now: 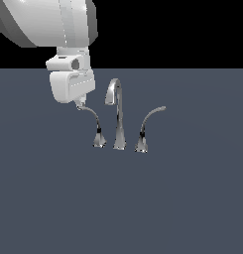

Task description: Turn on the faucet by rotating a designated handle.

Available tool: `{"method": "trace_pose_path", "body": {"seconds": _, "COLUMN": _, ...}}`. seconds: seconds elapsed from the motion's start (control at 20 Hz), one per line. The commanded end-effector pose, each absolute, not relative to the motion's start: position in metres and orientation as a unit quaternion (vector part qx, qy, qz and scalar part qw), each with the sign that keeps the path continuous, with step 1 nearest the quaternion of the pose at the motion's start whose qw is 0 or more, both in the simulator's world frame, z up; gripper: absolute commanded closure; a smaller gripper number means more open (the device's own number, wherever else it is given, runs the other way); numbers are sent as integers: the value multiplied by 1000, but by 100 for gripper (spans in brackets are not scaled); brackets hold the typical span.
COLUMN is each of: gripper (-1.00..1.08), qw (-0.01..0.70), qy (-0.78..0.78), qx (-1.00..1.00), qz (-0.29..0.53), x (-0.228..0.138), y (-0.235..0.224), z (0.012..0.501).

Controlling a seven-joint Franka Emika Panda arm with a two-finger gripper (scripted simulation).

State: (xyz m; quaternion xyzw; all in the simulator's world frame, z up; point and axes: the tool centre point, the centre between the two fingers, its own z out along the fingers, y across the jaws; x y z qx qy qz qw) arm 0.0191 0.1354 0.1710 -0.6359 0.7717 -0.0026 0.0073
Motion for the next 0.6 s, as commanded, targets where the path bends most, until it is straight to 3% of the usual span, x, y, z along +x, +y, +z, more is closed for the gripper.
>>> {"method": "trace_pose_path", "body": {"seconds": 0.0, "gripper": 108, "qw": 1, "qy": 771, "qx": -636, "qz": -1, "x": 5, "y": 135, "z": 171}}
{"method": "trace_pose_path", "body": {"seconds": 0.55, "gripper": 108, "qw": 2, "qy": 770, "qx": -639, "qz": 0, "x": -12, "y": 122, "z": 171}}
